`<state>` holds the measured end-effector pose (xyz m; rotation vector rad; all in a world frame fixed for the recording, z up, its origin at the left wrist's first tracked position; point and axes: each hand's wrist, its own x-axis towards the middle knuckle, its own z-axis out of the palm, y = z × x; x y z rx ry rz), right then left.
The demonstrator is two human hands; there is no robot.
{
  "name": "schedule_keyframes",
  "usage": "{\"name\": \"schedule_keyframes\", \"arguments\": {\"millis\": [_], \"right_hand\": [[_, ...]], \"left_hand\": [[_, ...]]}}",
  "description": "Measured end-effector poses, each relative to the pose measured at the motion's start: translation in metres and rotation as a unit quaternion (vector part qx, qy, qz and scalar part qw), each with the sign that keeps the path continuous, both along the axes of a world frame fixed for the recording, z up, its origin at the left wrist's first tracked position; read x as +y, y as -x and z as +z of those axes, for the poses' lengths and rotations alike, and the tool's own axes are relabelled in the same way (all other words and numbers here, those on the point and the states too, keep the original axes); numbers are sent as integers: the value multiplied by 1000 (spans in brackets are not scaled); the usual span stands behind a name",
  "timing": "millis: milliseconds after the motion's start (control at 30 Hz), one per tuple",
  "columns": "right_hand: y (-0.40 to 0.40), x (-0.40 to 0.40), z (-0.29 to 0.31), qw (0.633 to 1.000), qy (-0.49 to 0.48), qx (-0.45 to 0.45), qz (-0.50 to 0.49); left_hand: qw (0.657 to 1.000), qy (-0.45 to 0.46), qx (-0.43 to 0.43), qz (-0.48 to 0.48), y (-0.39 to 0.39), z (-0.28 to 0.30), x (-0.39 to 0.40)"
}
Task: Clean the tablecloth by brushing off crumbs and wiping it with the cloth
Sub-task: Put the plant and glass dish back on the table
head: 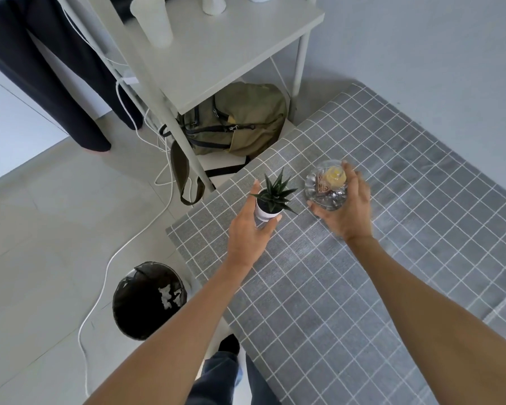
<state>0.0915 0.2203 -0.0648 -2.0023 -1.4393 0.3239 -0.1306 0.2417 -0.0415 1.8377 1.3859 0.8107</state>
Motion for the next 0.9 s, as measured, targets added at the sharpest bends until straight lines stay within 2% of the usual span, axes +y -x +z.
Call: {"name": "schedule_keyframes", "arguments": {"millis": [233, 433, 567, 900], "right_hand": [[-12, -64, 0, 996, -22, -27, -87], [-27, -139, 9, 985, -1, -27, -170], [-40, -190, 11, 972, 1, -51, -231], [-81, -287, 12, 929, 5, -49, -367]], "left_hand": [[999, -20, 23, -43, -10, 10, 1], [994, -27, 31, -100, -40, 13, -7], [988, -28, 34, -148, -70, 15, -24], [964, -47, 39, -260, -165, 18, -88]]}}
